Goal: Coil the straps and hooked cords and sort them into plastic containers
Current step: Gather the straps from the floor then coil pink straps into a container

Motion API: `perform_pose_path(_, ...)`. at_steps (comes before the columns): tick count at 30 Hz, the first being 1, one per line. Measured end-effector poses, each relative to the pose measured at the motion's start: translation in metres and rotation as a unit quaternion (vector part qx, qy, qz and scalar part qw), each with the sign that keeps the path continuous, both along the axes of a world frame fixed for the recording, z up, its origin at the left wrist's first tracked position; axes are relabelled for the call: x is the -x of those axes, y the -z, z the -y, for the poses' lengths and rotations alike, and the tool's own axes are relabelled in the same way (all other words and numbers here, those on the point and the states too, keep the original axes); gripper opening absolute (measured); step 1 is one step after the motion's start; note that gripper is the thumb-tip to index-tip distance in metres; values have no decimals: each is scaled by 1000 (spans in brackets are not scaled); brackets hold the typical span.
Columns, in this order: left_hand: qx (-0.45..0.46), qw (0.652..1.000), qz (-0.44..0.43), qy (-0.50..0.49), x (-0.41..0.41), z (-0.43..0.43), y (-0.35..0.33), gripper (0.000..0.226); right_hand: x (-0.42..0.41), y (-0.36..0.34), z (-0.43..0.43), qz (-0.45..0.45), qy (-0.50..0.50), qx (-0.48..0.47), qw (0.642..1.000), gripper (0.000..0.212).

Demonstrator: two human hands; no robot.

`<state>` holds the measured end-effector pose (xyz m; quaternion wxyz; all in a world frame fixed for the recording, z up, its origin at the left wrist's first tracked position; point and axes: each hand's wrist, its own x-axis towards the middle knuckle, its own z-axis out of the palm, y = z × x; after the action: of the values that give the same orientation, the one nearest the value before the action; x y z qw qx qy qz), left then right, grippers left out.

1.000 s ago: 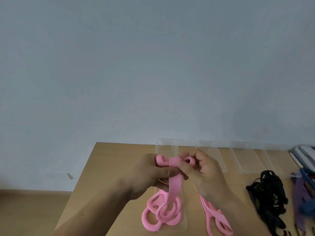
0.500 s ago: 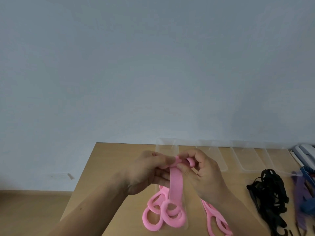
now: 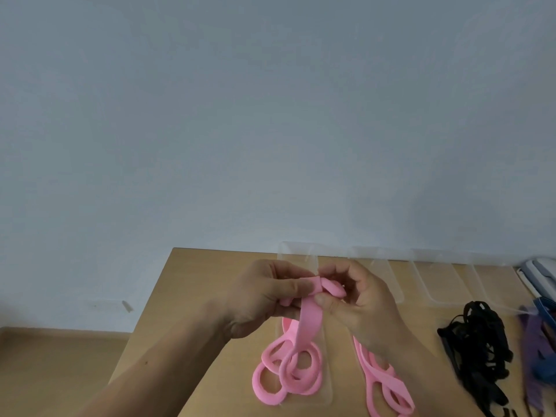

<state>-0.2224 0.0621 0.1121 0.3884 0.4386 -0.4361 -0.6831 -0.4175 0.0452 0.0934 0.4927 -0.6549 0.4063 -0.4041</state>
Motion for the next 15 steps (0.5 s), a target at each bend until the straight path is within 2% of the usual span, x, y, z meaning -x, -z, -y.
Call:
perform_pose_path(3, 27, 998, 50, -40, 1, 0, 2, 14, 5, -1, 0, 30, -63, -64, 996, 36)
perform_pose_path(6, 46, 993, 80, -68, 2, -2, 5, 20, 3, -4, 0, 27, -43, -95, 994, 34)
perform_pose_path(10, 62, 994, 63, -63, 2, -5, 8, 26, -1, 0, 0, 6, -22, -81, 996, 13)
perform_pose_path(13, 41, 997, 45, -52, 0, -4, 8, 34, 1, -2, -3, 29, -23, -55, 998, 19)
perform_pose_path(15, 25, 999, 22, -28, -1, -4, 7, 26, 2, -3, -4, 46, -15, -43, 998, 23)
